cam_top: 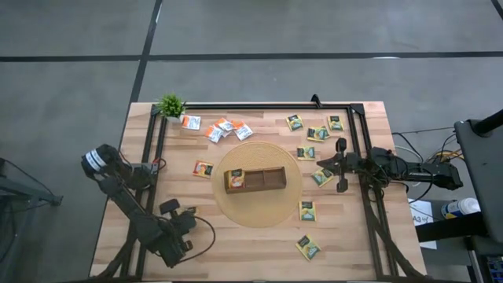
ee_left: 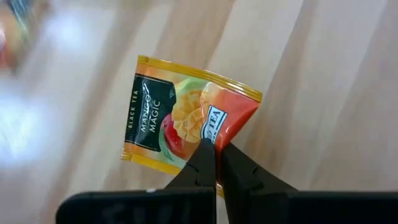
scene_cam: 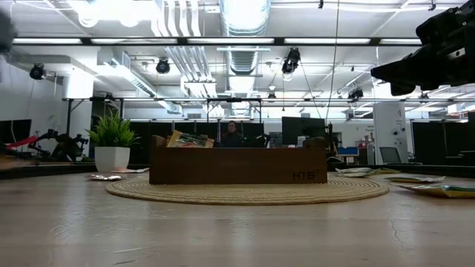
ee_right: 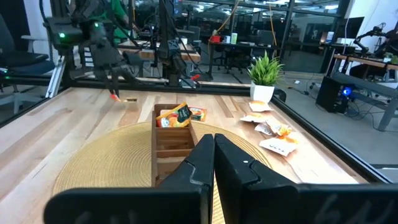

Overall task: Pick & Place Tea
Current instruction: Put the bottom mango tea sachet into the left section of the wooden organizer

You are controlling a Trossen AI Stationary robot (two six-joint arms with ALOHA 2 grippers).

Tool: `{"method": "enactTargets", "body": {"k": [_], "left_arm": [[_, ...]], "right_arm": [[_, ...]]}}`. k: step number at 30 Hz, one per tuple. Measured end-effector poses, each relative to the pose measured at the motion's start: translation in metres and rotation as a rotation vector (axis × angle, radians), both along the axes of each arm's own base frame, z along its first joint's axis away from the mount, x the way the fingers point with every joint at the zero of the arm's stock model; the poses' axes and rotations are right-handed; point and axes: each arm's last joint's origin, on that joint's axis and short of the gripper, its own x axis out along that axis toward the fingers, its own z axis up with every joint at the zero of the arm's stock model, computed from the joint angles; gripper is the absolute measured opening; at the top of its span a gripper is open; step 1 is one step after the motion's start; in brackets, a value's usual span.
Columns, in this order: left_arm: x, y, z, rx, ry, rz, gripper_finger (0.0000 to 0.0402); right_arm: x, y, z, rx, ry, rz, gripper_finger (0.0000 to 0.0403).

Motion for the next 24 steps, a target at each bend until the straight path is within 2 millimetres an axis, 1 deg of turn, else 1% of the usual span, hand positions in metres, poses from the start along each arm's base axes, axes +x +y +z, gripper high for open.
{"method": "enactTargets", "body": {"k": [4,10,15,19,21,24], "left_arm": [[0.017,0.0,0.016,0.078,-0.106,-0.052,0.0002],[0.045,0.007,0.042,0.249,-0.226,-0.141,0.0001],[0.073,0.021,0.067,0.429,-0.278,-0.191,0.0001],[0.096,0.036,0.089,0.518,-0.322,-0.159,0.0001],[0.104,0.043,0.094,0.523,-0.345,-0.123,0.0001],[0.114,0.053,0.093,0.508,-0.338,-0.12,0.0001]], "right_arm": [[0.0,0.0,0.0,0.0,0.0,0.0,0.0009],[0.0,0.0,0.0,0.0,0.0,-0.001,0.0009],[0.0,0.0,0.0,0.0,0.0,-0.001,0.0009],[0.0,0.0,0.0,0.0,0.0,-0.001,0.0009],[0.0,0.0,0.0,0.0,0.0,-0.001,0.0009],[0.0,0.0,0.0,0.0,0.0,-0.001,0.0009]]}}
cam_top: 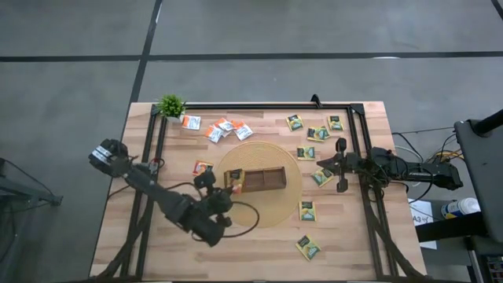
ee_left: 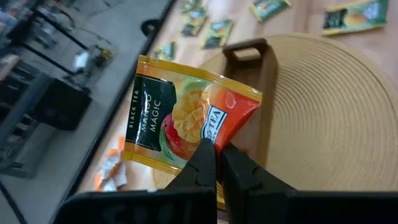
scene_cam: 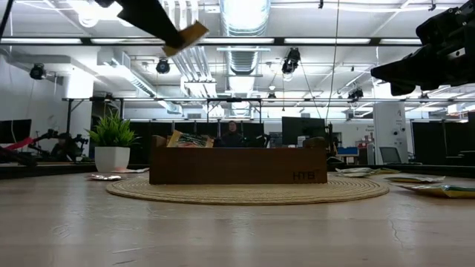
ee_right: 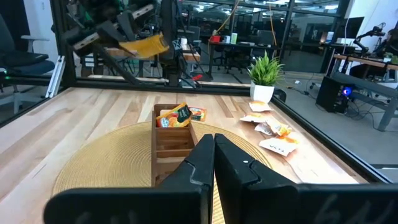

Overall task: Pick & Place Tea
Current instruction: Put the bottom mango tea sachet into the left section of the wooden organizer

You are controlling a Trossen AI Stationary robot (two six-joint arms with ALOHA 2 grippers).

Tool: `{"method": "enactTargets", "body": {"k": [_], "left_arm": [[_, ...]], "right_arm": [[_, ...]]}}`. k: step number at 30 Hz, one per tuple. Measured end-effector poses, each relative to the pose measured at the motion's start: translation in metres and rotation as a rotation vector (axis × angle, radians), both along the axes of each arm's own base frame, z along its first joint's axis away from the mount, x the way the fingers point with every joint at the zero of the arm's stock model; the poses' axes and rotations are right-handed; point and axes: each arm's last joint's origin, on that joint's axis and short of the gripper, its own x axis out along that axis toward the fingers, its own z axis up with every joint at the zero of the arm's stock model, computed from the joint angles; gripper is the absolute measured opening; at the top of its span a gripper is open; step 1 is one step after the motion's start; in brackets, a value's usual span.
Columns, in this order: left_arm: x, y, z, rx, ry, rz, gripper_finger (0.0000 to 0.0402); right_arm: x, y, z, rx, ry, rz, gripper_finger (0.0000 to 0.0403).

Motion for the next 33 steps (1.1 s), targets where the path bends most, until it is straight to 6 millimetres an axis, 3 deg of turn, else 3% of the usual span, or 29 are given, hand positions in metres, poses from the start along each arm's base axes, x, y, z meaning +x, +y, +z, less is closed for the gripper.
{"method": "enactTargets", "body": {"k": [13,33], "left_arm": [[0.02,0.014,-0.029,0.016,0.11,0.004,0.0001],[0.039,0.037,-0.05,-0.028,0.189,0.07,0.0004]], "right_arm": [[0.0,0.0,0.0,0.0,0.0,0.0,0.0009],[0.0,0.0,0.0,0.0,0.0,0.0,0.0009]]}}
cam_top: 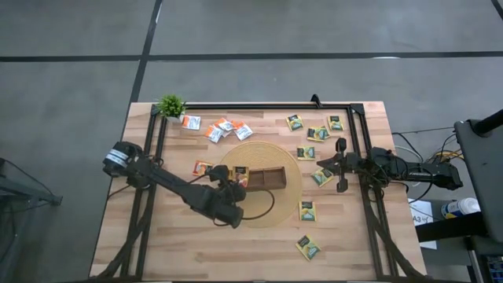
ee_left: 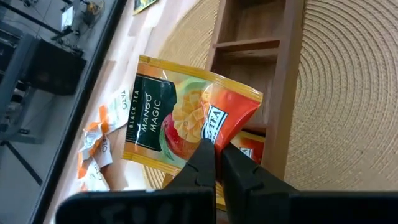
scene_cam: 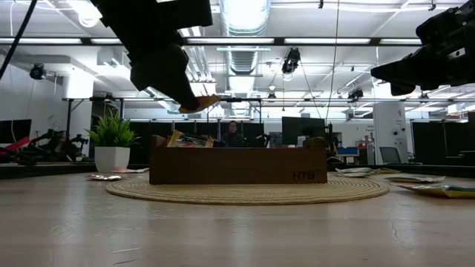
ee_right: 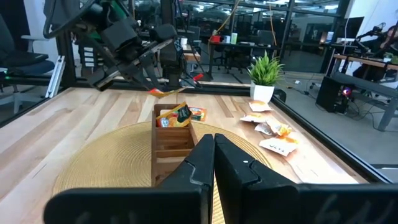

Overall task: Pick & Place Tea
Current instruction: Put the bottom mango tea sachet into the left section of the wooden organizer

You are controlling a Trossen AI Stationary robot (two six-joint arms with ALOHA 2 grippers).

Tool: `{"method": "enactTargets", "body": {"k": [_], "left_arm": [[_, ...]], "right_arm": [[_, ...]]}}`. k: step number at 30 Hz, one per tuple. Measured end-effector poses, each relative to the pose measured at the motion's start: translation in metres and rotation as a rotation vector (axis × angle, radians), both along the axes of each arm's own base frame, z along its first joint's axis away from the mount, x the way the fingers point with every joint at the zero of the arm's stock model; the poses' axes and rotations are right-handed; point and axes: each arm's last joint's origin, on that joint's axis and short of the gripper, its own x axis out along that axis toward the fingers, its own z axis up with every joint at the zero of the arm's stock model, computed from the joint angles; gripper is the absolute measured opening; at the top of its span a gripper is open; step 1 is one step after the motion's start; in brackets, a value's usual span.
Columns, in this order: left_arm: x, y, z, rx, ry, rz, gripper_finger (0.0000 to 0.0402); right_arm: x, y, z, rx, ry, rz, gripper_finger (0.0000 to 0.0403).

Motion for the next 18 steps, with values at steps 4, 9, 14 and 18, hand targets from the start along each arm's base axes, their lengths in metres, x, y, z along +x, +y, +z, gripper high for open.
{"method": "enactTargets", "body": {"k": [4,9,14,18], "left_arm": [[0.001,0.002,-0.001,-0.062,0.011,0.006,0.0003],[0.003,0.008,-0.002,-0.083,0.002,0.039,0.0003],[0.002,0.017,-0.008,-0.114,0.02,0.081,0.0003],[-0.002,0.024,-0.017,-0.151,0.054,0.109,0.0003]], "right_arm": [[0.0,0.0,0.0,0.0,0.0,0.0,0.0009],[0.0,0.0,0.0,0.0,0.0,0.0,0.0009],[0.0,0.0,0.0,0.0,0.0,0.0,0.0009],[0.0,0.0,0.0,0.0,0.0,0.0,0.0009]]}}
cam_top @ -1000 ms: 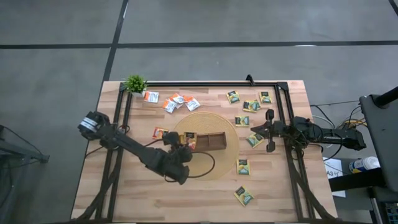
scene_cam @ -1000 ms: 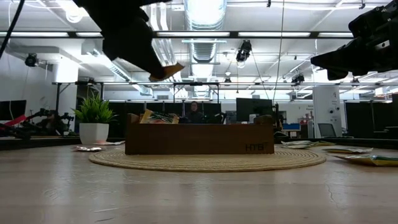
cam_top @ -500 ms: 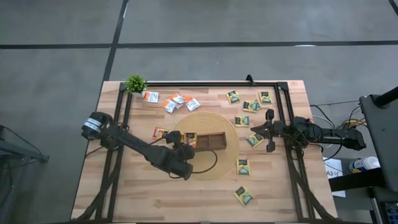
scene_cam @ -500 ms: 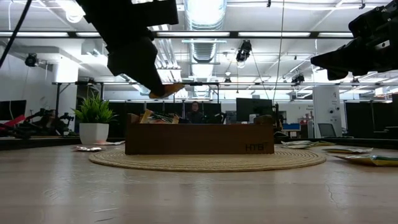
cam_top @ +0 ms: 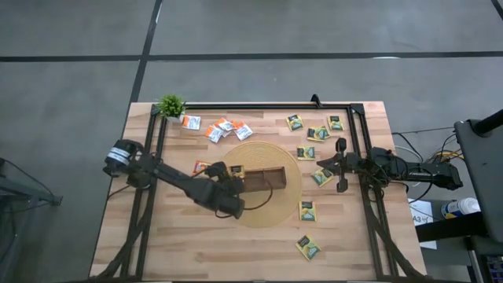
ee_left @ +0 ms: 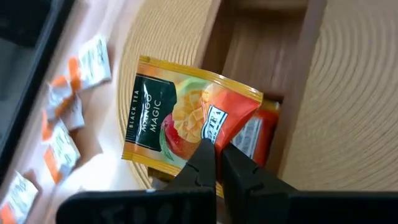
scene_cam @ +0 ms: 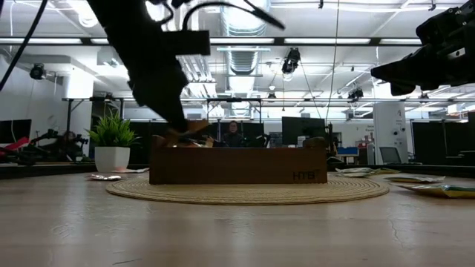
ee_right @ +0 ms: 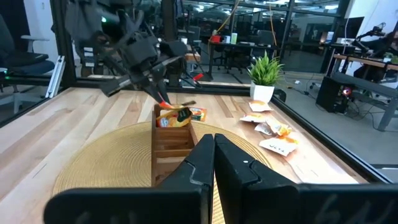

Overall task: Pick & Place Tea
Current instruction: Put the bottom mango tea sachet into the left section of the wooden organizer

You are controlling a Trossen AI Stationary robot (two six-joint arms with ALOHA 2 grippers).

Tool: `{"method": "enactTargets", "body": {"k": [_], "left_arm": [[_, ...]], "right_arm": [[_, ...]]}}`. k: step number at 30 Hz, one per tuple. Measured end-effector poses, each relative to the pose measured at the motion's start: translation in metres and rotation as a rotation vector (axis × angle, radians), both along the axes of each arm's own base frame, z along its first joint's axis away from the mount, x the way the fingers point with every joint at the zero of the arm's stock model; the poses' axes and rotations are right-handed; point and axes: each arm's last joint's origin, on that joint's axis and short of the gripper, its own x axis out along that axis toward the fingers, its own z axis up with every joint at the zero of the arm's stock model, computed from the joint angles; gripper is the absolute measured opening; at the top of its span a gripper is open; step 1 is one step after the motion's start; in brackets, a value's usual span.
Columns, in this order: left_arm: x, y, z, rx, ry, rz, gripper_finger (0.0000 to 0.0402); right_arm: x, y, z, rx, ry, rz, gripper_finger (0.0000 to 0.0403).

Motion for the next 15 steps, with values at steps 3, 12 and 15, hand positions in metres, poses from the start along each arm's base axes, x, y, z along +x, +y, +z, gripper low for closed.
{"method": "enactTargets", "body": {"k": [3,12,15], "left_arm": [[-0.003,0.005,-0.006,-0.016,0.018,0.02,0.0003],[0.002,0.013,-0.009,-0.068,-0.017,0.057,0.0019],[0.003,0.014,-0.009,-0.069,-0.026,0.061,0.0025]], "right_arm": [[0.0,0.0,0.0,0.0,0.0,0.0,0.0009],[0.0,0.0,0.0,0.0,0.0,0.0,0.0009],[0.0,0.0,0.0,0.0,0.0,0.0,0.0009]]}}
